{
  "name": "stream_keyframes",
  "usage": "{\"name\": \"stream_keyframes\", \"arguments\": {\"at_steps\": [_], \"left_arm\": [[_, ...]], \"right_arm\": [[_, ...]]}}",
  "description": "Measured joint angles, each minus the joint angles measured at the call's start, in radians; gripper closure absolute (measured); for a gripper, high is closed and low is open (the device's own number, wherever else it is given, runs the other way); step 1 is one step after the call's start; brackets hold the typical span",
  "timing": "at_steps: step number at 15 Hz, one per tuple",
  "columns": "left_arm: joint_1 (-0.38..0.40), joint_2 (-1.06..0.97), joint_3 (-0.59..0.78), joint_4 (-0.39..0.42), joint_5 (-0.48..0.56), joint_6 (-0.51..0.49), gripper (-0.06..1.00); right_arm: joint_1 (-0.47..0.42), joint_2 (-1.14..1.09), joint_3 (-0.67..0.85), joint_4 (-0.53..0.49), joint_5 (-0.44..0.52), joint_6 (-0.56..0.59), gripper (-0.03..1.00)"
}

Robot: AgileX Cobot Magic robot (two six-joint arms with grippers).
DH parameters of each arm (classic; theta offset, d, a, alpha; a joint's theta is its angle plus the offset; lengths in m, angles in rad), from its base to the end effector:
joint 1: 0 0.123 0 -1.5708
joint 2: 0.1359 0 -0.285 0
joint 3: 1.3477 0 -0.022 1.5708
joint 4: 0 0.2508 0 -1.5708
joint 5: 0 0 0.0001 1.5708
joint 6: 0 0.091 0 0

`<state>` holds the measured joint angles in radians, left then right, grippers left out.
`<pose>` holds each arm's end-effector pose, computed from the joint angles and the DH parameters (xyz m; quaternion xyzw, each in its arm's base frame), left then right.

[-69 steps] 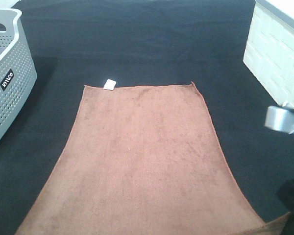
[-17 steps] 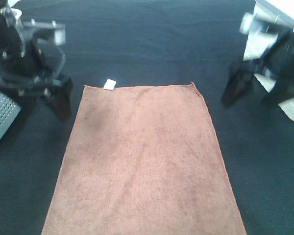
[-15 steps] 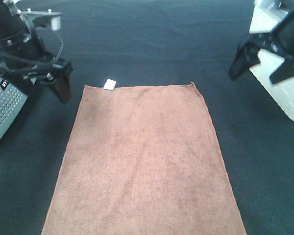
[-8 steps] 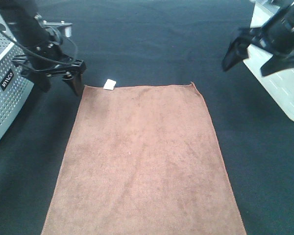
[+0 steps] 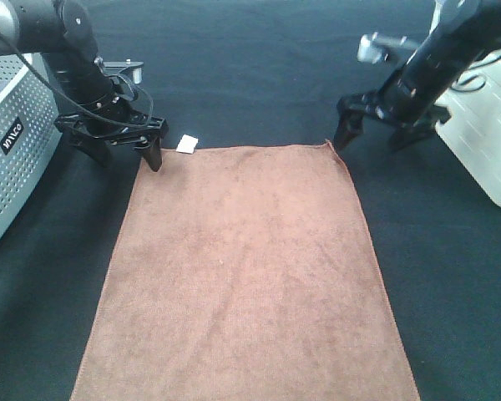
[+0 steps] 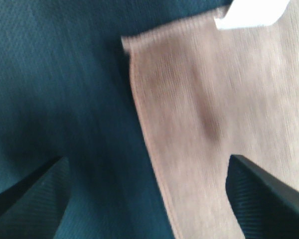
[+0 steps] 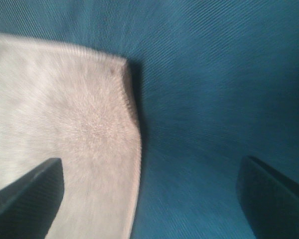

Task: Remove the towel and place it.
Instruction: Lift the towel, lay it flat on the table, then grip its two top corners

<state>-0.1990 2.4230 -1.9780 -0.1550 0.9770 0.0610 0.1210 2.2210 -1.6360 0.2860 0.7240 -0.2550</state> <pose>0.4899 -0.1107 0.1249 0.0932 0.9863 -0.0768 0.1123 0.4593 0.0730 0.1406 -0.0950 0.9742 0.0997 0.1789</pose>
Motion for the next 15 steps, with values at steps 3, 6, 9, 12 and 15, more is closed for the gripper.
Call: {"name": "stream_keyframes", "arguments": {"at_steps": [3,6,9,12,15], "left_arm": [[0.001,0.017,-0.003,-0.020,-0.039,0.000,0.15],[0.001,0.055,-0.025,-0.076,-0.043,0.002,0.15],[0.007,0.059,-0.028,-0.097,-0.041,0.004,0.15],[0.007,0.062,-0.030,-0.143,-0.045,0.019,0.15],[0.007,0.072,-0.031,-0.223,-0.062,0.051,0.15]], "right_arm": [[0.000,0.064,-0.003,0.002,-0.029,0.002,0.11],[-0.001,0.099,-0.015,0.063,-0.081,-0.021,0.11],[-0.003,0.105,-0.019,0.116,-0.098,-0.050,0.11],[-0.003,0.117,-0.019,0.231,-0.134,-0.126,0.11],[-0.001,0.131,-0.024,0.292,-0.151,-0.162,0.12]]}}
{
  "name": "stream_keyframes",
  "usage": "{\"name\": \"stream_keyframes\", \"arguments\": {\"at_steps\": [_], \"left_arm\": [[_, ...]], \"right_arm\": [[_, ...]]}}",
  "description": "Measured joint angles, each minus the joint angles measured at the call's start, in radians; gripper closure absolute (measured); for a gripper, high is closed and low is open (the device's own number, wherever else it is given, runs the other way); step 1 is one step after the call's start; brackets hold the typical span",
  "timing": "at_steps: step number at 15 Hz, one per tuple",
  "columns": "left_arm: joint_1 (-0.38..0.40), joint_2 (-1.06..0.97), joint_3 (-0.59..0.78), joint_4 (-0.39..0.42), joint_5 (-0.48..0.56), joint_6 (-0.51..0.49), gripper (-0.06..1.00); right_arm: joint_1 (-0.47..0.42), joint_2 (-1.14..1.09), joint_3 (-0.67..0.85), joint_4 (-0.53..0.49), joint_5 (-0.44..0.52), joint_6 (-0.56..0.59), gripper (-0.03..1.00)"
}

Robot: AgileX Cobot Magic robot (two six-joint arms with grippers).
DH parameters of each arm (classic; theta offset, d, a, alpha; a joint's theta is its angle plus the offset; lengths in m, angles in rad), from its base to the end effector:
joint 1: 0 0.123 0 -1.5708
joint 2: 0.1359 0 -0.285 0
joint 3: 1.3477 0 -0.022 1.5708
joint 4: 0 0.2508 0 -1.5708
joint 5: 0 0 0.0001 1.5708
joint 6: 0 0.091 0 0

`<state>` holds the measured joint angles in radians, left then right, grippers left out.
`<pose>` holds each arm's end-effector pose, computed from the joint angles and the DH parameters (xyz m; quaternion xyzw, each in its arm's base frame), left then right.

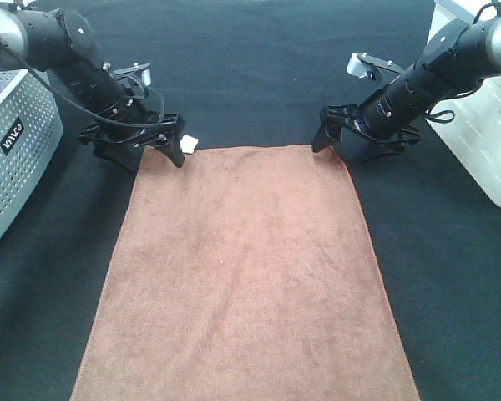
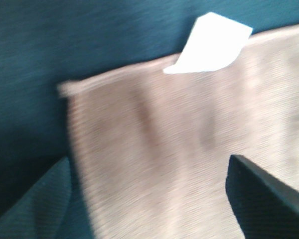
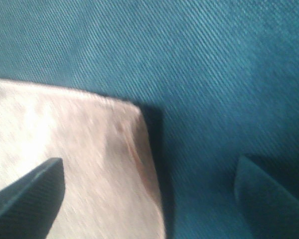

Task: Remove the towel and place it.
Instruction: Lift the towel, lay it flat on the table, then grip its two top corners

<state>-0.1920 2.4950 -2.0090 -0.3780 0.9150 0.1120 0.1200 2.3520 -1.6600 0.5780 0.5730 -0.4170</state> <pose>0.4988 -0.1241 0.1018 0.0540 0.9772 -0.1673 0.1193 0.4777 0.0848 0.0943 -0.0520 0.9607 0.1684 0.2144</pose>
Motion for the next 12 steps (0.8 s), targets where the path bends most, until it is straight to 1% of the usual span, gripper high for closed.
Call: {"name": "stream_keyframes", "arguments": {"at_steps": [1,2,3,5,7,9,12], "left_arm": [[0.000,0.000,0.000,0.000,0.000,0.000,0.15],[-0.017,0.004,-0.002,-0.026,-0.028,0.018,0.16],[-0.017,0.004,-0.002,-0.026,-0.028,0.018,0.16],[-0.046,0.016,-0.014,-0.038,-0.055,0.030,0.16],[-0.057,0.022,-0.018,-0.048,-0.065,0.034,0.16],[-0.057,0.022,-0.018,-0.048,-0.066,0.034,0.16],[-0.058,0.022,-0.018,-0.040,-0.066,0.034,0.16]], "right_arm": [[0.000,0.000,0.000,0.000,0.000,0.000,0.12],[0.023,0.007,-0.001,0.007,-0.018,-0.023,0.13],[0.023,0.007,-0.001,0.007,-0.018,-0.023,0.13],[0.054,0.012,-0.003,0.007,-0.047,-0.037,0.13],[0.068,0.018,-0.003,0.007,-0.065,-0.040,0.15],[0.071,0.021,-0.003,0.010,-0.082,-0.040,0.20],[0.071,0.029,-0.003,0.019,-0.109,-0.037,0.32]]}}
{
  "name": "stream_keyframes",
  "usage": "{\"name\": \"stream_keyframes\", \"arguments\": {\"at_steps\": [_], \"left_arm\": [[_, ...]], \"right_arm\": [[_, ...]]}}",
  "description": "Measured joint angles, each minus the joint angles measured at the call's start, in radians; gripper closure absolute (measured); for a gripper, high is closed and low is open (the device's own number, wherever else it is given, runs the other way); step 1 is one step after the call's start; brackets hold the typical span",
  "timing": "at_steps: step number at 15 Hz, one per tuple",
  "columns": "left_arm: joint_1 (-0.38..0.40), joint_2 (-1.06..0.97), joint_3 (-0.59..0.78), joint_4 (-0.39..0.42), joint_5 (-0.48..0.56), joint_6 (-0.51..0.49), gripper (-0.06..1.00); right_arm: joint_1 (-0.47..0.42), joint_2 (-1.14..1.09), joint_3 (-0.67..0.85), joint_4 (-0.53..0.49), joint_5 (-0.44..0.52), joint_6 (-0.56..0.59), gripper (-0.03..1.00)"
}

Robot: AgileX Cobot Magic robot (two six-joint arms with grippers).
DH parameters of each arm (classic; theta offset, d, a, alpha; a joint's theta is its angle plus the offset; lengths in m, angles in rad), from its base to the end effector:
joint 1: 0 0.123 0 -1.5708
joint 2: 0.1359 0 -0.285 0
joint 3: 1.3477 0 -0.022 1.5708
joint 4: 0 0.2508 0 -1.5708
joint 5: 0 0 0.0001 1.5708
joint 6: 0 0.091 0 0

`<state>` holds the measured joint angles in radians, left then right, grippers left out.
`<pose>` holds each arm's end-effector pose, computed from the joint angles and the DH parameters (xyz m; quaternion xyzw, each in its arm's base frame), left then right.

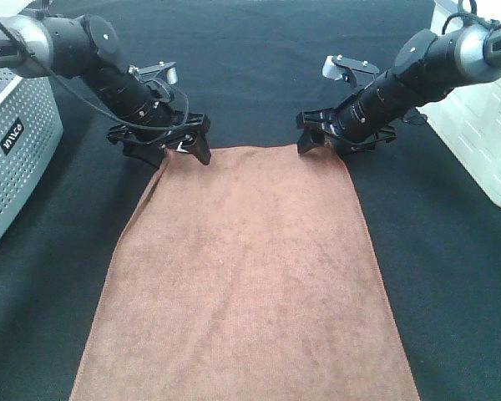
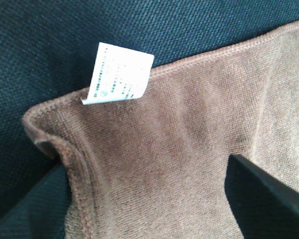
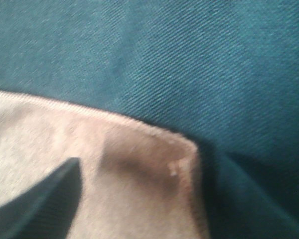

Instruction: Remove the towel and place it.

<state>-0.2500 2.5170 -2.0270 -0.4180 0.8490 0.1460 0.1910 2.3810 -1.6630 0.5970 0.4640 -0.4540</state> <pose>0.4987 -0.1560 0.0977 0.0815 0.9687 -0.1834 0.1460 0.4791 0.1160 0.0843 -0.0814 0.9521 0.1587 0.2483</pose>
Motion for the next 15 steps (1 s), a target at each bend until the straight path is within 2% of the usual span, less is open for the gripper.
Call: {"name": "stream_keyframes", "arguments": {"at_steps": [2,4,5,7,8,9,10,15], "left_arm": [[-0.001,0.000,0.000,0.002,0.000,0.000,0.17],[-0.001,0.000,0.000,0.018,-0.001,0.000,0.24],[0.000,0.001,0.000,0.027,-0.005,0.000,0.31],[0.000,0.005,0.000,0.051,-0.016,0.000,0.57],[0.000,0.007,0.000,0.075,-0.021,0.000,0.69],[0.000,0.009,0.000,0.086,-0.021,0.000,0.87],[0.000,0.009,0.000,0.087,-0.021,0.000,0.93],[0.000,0.009,0.000,0.094,-0.021,-0.001,0.94]], "right_arm": [[0.000,0.006,0.000,0.003,-0.012,0.001,0.40],[0.000,0.015,-0.004,0.002,-0.020,0.001,0.53],[0.000,0.016,-0.004,-0.001,-0.025,0.001,0.65],[0.000,0.017,-0.004,-0.018,-0.027,0.002,0.93],[0.000,0.017,-0.004,-0.030,-0.027,0.003,0.97],[0.000,0.017,-0.004,-0.038,-0.027,0.004,0.97],[0.000,0.017,-0.004,-0.043,-0.027,0.005,0.97],[0.001,0.017,-0.004,-0.046,-0.027,0.012,0.97]]}}
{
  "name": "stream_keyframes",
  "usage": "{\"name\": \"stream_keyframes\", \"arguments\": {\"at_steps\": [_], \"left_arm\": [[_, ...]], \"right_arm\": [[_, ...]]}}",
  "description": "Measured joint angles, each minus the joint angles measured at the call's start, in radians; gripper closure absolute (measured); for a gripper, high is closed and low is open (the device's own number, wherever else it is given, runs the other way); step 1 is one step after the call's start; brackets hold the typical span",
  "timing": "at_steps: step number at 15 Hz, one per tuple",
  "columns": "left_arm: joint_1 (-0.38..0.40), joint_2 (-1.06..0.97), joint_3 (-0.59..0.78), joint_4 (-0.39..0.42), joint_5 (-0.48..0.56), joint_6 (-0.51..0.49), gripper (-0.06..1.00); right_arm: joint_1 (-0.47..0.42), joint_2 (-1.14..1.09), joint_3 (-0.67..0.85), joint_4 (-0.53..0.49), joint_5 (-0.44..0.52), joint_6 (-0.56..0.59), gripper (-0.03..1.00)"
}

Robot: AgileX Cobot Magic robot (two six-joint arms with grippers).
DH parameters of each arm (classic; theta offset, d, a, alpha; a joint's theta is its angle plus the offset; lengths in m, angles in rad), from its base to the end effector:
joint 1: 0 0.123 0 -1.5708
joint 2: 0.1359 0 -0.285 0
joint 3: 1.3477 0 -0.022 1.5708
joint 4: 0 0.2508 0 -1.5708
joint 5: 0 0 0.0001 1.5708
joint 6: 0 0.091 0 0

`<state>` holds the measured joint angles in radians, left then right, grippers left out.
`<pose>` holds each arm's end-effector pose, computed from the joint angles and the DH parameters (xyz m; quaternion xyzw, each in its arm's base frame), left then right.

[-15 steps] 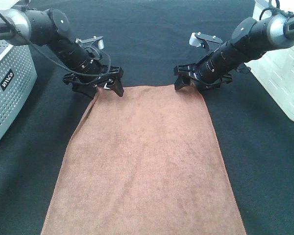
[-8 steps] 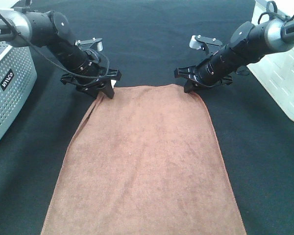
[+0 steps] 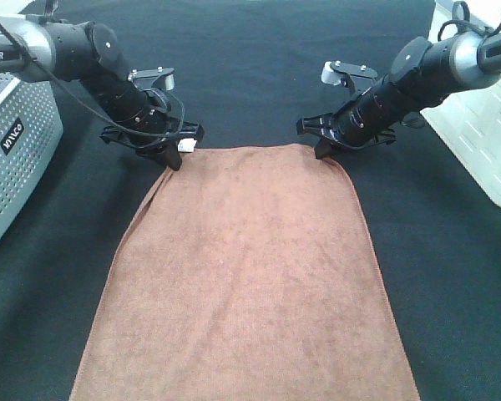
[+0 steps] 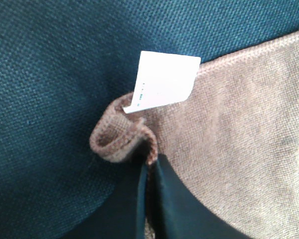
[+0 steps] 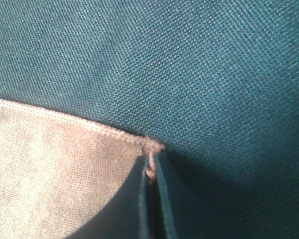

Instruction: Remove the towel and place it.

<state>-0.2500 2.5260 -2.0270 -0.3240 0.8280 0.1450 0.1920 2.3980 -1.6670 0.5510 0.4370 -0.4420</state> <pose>0.5008 -0.1499 0.0914 0.1047 0.9718 -0.1435 0.1553 0.4810 0.1141 0.0770 -0.0903 0.9529 0.1410 0.2530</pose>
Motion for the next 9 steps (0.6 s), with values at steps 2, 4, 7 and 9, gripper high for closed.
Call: {"name": "stream_keyframes", "arguments": {"at_steps": [2,4,7,9], "left_arm": [[-0.006,0.006,-0.034,0.040,0.025,0.000,0.94],[-0.008,0.012,-0.059,0.060,0.052,0.000,0.94],[-0.009,0.016,-0.074,0.087,0.072,0.000,0.94],[-0.011,0.012,-0.075,0.126,0.086,0.000,0.94]], "right_arm": [[0.004,-0.005,0.000,-0.024,-0.006,0.004,0.97],[0.008,-0.017,0.008,-0.054,-0.025,0.006,0.97],[0.009,-0.037,0.016,-0.092,-0.025,0.006,0.97],[0.009,-0.061,0.016,-0.114,-0.034,0.006,0.97]]}}
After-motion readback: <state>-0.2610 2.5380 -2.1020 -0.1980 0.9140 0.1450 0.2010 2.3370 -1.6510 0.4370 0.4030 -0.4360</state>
